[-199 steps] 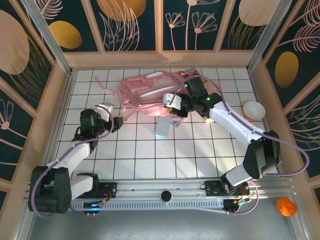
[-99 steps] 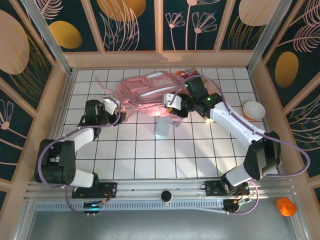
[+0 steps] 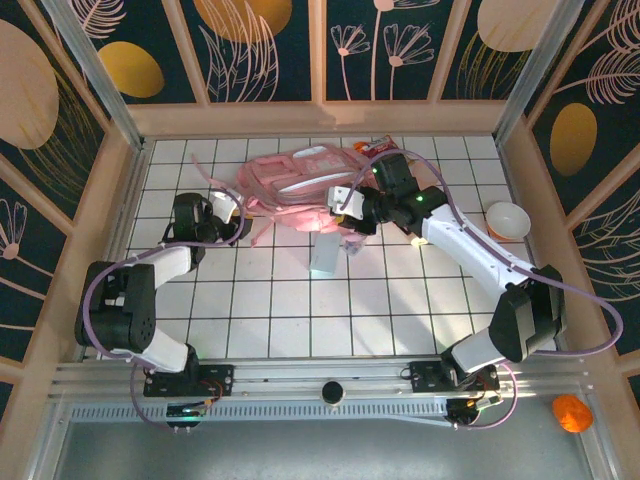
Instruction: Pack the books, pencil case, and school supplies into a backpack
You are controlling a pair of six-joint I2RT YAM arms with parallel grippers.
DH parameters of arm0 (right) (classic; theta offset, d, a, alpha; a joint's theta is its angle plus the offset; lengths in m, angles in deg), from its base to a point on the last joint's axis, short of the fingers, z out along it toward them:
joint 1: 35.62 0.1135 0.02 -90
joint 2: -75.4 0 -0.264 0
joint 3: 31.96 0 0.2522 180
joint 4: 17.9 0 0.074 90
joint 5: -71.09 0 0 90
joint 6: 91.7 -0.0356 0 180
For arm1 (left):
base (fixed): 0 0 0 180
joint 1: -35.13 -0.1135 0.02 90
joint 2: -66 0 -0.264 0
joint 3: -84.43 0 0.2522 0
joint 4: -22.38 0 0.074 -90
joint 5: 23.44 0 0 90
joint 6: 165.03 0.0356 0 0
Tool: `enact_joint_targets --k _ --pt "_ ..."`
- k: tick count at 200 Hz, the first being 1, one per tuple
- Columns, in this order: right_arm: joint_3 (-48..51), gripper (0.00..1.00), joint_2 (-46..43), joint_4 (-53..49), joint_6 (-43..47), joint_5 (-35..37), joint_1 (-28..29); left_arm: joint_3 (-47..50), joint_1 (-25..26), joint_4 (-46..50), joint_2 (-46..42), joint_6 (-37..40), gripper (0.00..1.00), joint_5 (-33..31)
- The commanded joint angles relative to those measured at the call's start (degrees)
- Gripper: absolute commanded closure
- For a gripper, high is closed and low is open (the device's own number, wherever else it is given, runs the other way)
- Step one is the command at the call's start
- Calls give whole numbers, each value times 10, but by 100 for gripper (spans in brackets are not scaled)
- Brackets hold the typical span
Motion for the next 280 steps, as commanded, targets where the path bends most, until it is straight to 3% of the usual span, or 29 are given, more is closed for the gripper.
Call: enact_joint_targets --k 1,26,36,105,150,194,231,280 --pt "-34 100 -44 37 -13 -52 -1 -17 -5 -6 12 19 61 29" --pt "-28 100 -48 48 -24 -40 -2 -37 -4 34 13 35 92 60" --pt "-19 100 -47 65 -38 -30 -1 -38 -4 50 4 37 100 80" --pt "21 100 -7 175 -105 62 27 -10 -4 137 -127 34 100 126" --pt "32 100 34 266 -166 137 78 -20 0 201 -183 2 100 167" --pt "11 100 108 343 -244 233 122 -54 20 306 -217 27 100 179" --pt "-21 100 158 376 -295 248 143 -73 36 352 -235 30 100 175" --pt "-43 100 206 427 -348 222 186 -78 63 341 -227 -10 100 154"
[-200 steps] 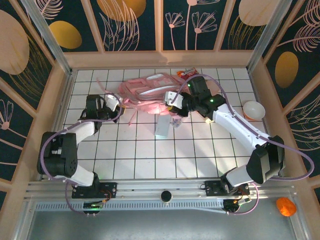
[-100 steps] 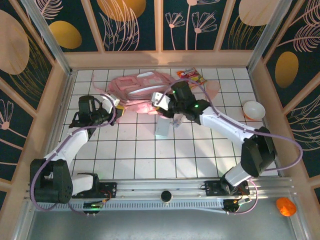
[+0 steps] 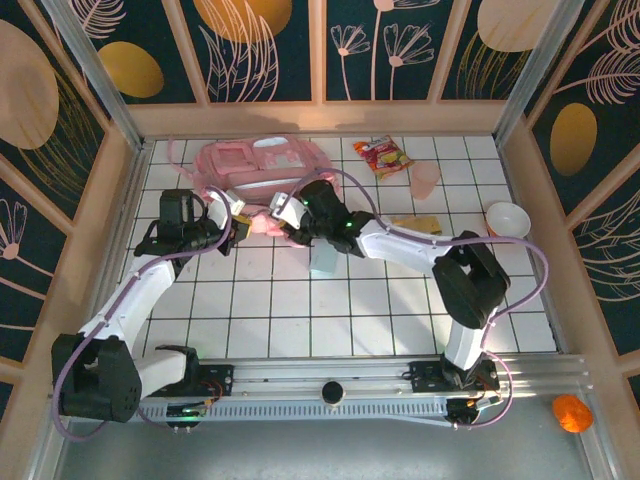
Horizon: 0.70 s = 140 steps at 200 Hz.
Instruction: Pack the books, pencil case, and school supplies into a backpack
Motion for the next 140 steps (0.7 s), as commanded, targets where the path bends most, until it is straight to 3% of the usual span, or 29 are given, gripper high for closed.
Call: enact_joint_targets --k 1,15,31,60,77,99,140 --pt "-37 100 17 128 -64 17 11 -16 32 10 -15 -22 100 66" --pt "-29 99 15 138 -88 5 18 -7 32 -7 -22 -58 100 15" --pt "-11 71 -6 128 -129 -24 20 5 32 -13 -32 -99 100 -54" --pt "65 49 -72 111 -294 -33 18 19 32 7 -51 -172 100 -170" --pt "100 45 -102 79 -397 -25 17 24 32 19 -57 -213 100 -252" --pt "124 45 -118 31 -482 -19 17 34 32 20 -65 -245 100 -310" --pt "162 48 -123 25 -596 -18 18 33 31 27 -53 -270 100 -360"
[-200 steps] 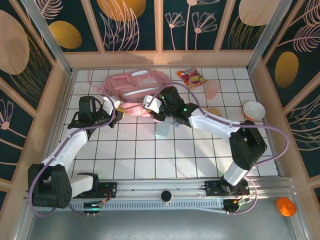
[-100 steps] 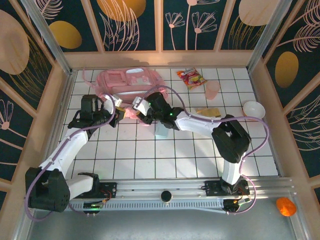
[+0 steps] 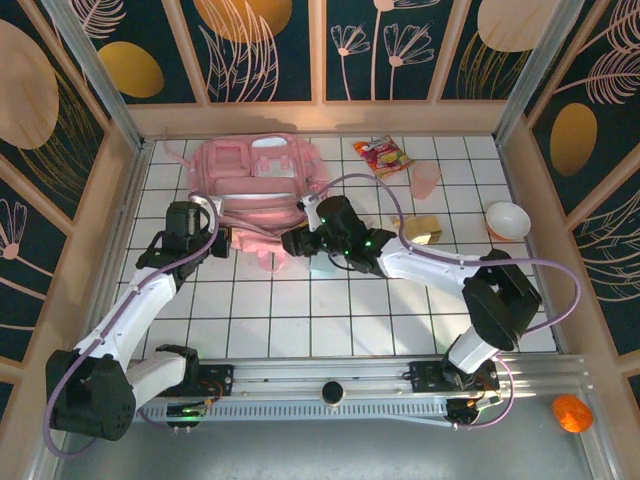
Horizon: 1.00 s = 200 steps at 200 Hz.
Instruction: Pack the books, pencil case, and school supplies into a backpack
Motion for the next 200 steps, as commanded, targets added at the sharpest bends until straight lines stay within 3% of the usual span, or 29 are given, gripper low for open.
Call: enact_joint_targets --k 1,28,46,93,136,162,200 --pt "24 49 0 -17 -125 1 4 -5 -2 -14 -3 -39 100 -64" --pt "8 57 54 -28 -185 18 14 -10 -2 -22 4 -58 100 -89" --pt "-3 58 93 -21 -217 28 12 -18 -2 -20 12 -76 100 -113" --pt "-34 57 172 -30 -241 29 -14 -22 -2 -21 16 -73 100 -86" --pt "22 54 140 -52 -232 58 -68 -19 -2 -16 15 -56 100 -33" --pt "49 50 80 -39 -142 70 -81 -14 -1 -14 13 -49 100 14" --pt "41 41 -2 -12 132 110 -21 -20 -2 -2 20 -43 100 31"
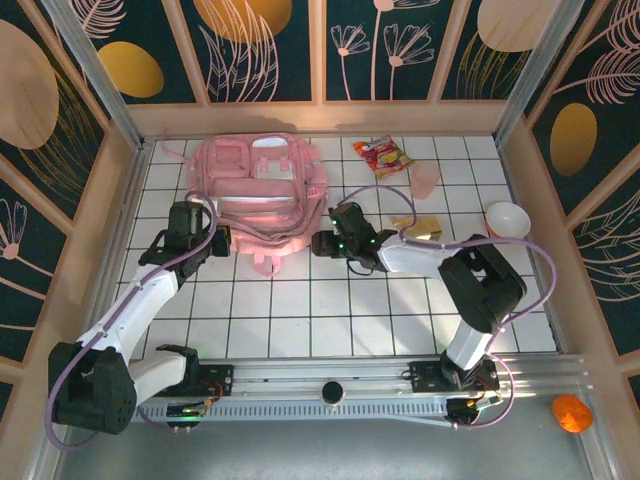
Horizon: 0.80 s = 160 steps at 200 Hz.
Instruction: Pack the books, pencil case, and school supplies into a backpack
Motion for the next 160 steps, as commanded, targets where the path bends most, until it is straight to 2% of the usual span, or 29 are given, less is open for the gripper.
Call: enact_joint_targets --k 1,36,57,95,119,133,145,160 --pt "-4 41 -63 25 211 43 47 -20 -2 -5 2 13 100 37" --pt "-4 40 -48 124 399 40 108 -24 -1 3 12 15 100 111" --pt "-39 40 5 154 435 34 120 -26 -1 14 18 14 100 137" --pt "-87 43 93 191 471 92 122 -23 -1 17 11 13 100 162" --pt "-89 69 118 216 487 124 120 -17 -1 14 18 8 100 208" --pt "-80 83 114 231 493 115 119 -13 1 10 23 6 100 239" --pt "-68 100 103 243 493 93 116 -9 6 2 25 0 100 258" --pt "-47 100 83 264 502 57 115 -4 15 -12 26 -6 100 282"
